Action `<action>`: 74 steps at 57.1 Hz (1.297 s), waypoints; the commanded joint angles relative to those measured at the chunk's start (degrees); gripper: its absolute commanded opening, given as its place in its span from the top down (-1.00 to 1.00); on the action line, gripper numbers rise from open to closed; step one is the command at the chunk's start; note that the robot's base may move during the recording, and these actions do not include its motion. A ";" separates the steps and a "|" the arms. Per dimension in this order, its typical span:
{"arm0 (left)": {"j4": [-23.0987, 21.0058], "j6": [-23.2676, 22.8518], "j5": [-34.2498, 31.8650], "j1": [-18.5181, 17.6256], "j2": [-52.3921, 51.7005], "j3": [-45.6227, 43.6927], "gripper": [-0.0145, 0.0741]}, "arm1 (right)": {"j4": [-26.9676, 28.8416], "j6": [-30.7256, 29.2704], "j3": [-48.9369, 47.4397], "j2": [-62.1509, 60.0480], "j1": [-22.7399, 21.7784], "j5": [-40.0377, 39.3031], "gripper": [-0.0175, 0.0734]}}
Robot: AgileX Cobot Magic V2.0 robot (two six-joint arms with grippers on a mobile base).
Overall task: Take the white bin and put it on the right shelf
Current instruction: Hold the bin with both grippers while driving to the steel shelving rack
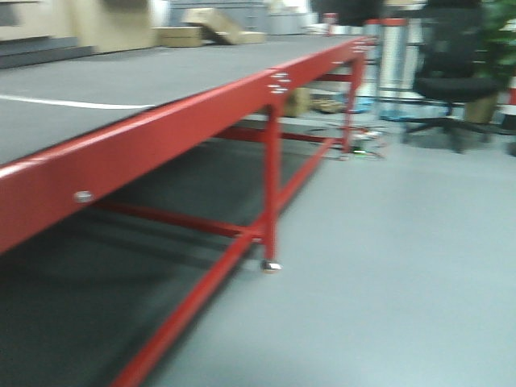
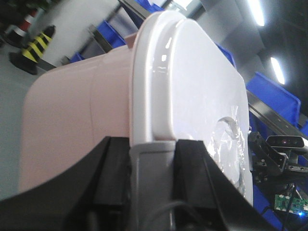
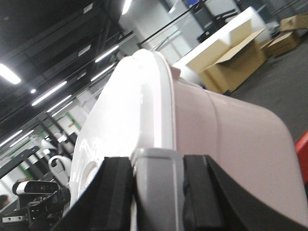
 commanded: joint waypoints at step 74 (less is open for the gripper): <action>-3.32 1.81 15.19 -2.45 -3.55 -2.25 0.96 | 8.66 -0.55 -2.02 -2.38 1.62 6.06 0.46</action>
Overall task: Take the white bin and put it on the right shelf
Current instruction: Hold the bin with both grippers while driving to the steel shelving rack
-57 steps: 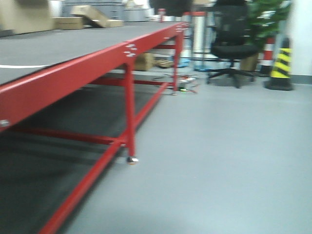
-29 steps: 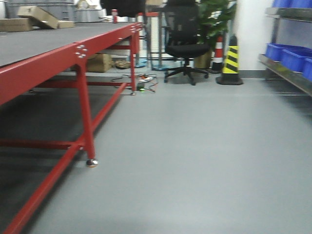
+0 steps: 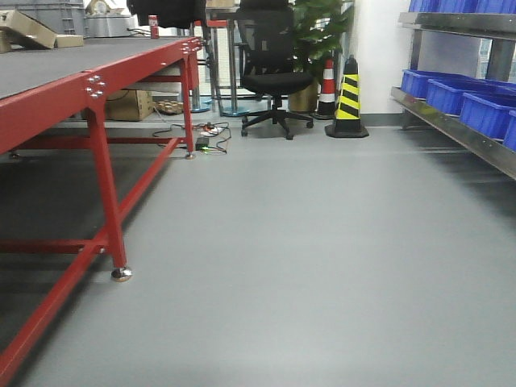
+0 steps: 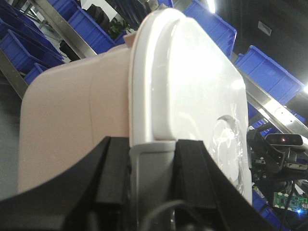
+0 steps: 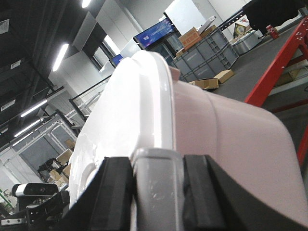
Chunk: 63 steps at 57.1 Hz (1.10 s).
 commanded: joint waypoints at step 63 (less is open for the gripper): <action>-3.45 2.06 14.78 -2.45 -3.55 -2.25 0.96 | 8.54 -0.55 -2.02 -2.38 1.62 6.27 0.46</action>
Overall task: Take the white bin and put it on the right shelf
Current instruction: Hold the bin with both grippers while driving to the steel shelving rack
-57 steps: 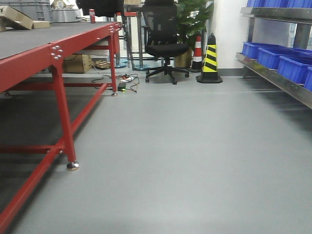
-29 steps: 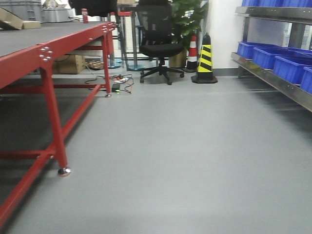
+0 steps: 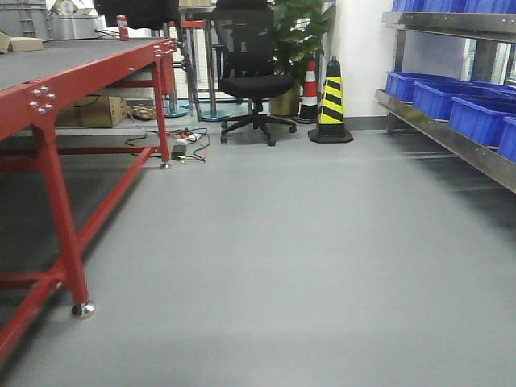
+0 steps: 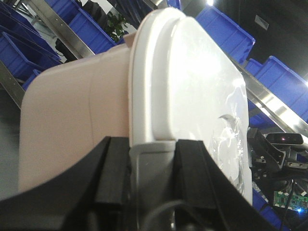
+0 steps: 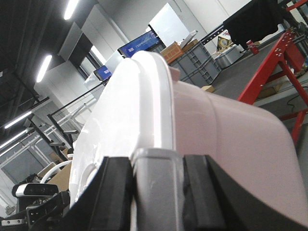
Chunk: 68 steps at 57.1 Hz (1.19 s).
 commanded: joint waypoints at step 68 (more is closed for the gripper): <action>-3.69 2.06 14.69 -2.45 -3.55 -2.25 0.96 | 8.45 -0.55 -2.02 -2.38 1.60 6.22 0.46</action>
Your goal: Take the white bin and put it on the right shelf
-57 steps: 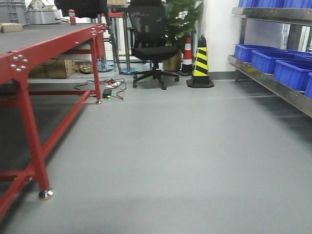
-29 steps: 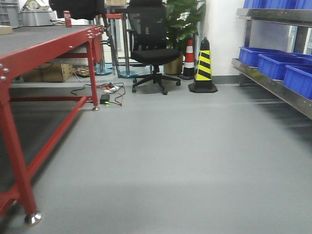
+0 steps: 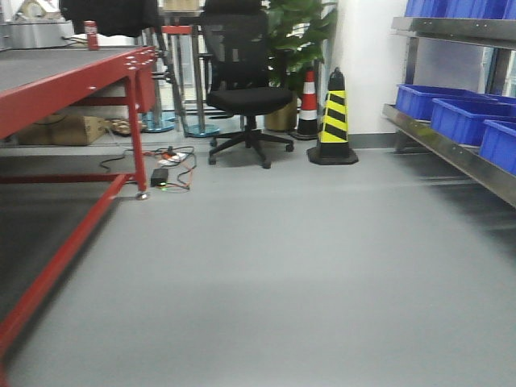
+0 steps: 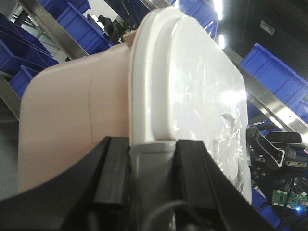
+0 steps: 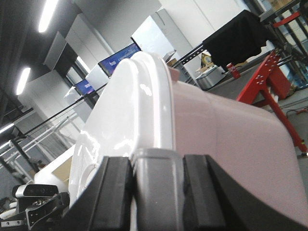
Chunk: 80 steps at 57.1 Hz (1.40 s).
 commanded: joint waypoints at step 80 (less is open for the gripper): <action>-3.69 2.06 14.23 -2.45 -3.55 -2.25 0.96 | 8.32 -0.55 -2.02 -2.38 1.60 6.07 0.46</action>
